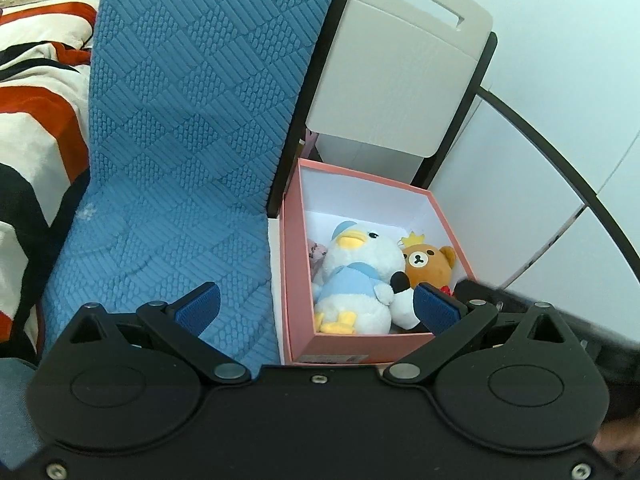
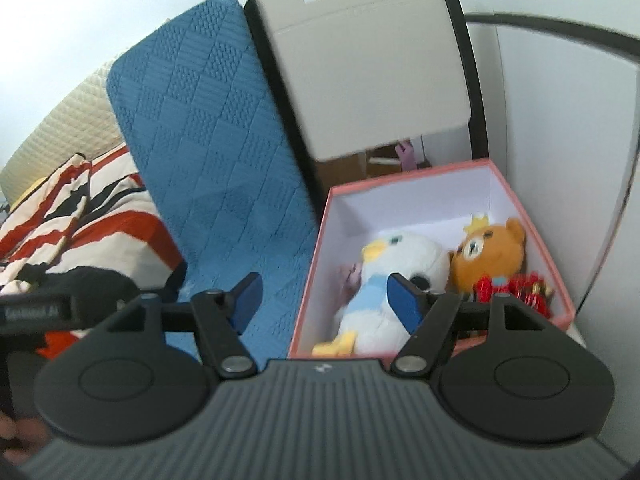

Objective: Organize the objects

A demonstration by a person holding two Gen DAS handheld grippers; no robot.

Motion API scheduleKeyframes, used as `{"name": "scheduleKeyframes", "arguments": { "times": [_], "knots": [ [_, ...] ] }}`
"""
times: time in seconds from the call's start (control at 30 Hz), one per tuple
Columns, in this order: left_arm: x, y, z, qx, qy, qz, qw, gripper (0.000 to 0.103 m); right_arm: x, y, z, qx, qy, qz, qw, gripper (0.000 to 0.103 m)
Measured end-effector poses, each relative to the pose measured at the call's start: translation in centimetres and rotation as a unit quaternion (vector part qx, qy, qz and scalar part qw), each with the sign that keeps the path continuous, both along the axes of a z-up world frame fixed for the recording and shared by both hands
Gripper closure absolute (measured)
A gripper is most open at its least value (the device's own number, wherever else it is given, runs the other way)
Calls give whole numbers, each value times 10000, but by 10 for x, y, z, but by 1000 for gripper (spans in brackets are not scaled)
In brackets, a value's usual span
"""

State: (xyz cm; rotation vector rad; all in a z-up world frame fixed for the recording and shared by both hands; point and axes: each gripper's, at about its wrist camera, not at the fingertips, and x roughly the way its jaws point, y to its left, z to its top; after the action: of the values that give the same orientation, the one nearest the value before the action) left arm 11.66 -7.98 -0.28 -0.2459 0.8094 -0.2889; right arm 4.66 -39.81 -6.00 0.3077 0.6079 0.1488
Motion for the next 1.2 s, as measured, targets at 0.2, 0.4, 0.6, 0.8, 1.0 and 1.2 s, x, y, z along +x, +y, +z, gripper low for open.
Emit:
{"name": "scheduleKeyframes", "arguments": {
  "times": [0.2,0.4,0.6,0.8,1.0,1.2],
  "knots": [
    [-15,14,1,-11,-146,59,9999,0,-21,17,-16,36,165,120,9998,32],
    [-16,30,1,34,-255,137,9996,0,-18,42,-38,-281,324,612,9972,32],
    [-16,56,-7,-5,-249,231,9994,0,-18,80,-66,-936,543,1548,9820,32],
    [-11,90,-16,24,-253,456,9986,0,-17,122,-105,-1622,859,2462,9517,33],
    [-6,120,-27,-63,-159,615,9980,0,-21,161,-153,-2403,1187,3435,9001,52],
    [-3,137,-41,-103,-78,715,9974,0,-17,197,-199,-3267,1274,4185,8378,58]
  ]
}}
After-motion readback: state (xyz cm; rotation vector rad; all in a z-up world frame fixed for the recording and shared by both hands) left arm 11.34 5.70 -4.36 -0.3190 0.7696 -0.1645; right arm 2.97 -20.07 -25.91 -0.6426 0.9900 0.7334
